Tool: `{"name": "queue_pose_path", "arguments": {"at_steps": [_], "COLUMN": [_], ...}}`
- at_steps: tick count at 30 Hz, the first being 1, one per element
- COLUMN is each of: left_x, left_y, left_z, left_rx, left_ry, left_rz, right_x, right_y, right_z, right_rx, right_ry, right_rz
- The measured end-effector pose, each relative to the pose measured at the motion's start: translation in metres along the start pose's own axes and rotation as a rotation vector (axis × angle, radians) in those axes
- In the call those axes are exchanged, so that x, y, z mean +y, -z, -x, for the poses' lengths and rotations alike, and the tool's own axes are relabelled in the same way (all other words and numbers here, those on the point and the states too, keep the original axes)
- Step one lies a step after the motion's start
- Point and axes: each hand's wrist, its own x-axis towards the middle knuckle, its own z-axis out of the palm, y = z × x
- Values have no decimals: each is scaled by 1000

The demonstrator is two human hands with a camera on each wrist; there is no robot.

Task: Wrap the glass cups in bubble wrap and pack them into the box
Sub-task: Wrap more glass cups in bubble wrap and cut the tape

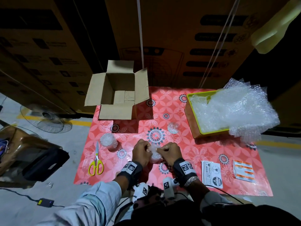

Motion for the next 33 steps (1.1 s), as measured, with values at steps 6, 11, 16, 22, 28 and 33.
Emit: {"name": "queue_pose_path", "arguments": {"at_steps": [6, 11, 16, 22, 28, 33], "left_x": [-8, -14, -11, -5, 10, 10], "left_y": [7, 8, 5, 3, 8, 16], "left_z": [3, -9, -17, -27, -27, -17], "left_rx": [-15, -84, -173, -278, -327, -248], "left_ry": [133, 212, 174, 142, 147, 263], "left_rz": [291, 332, 218, 30, -89, 93], "right_x": [-4, -1, 2, 6, -5, -4], "right_y": [-6, -12, -10, -2, -14, -14], "right_z": [-4, -1, 0, 6, 1, -2], "right_rx": [50, 40, 51, -4, 47, 38], "right_ry": [-63, -50, -35, -52, -46, -76], "right_rz": [116, 105, 113, -13, 139, 72]}}
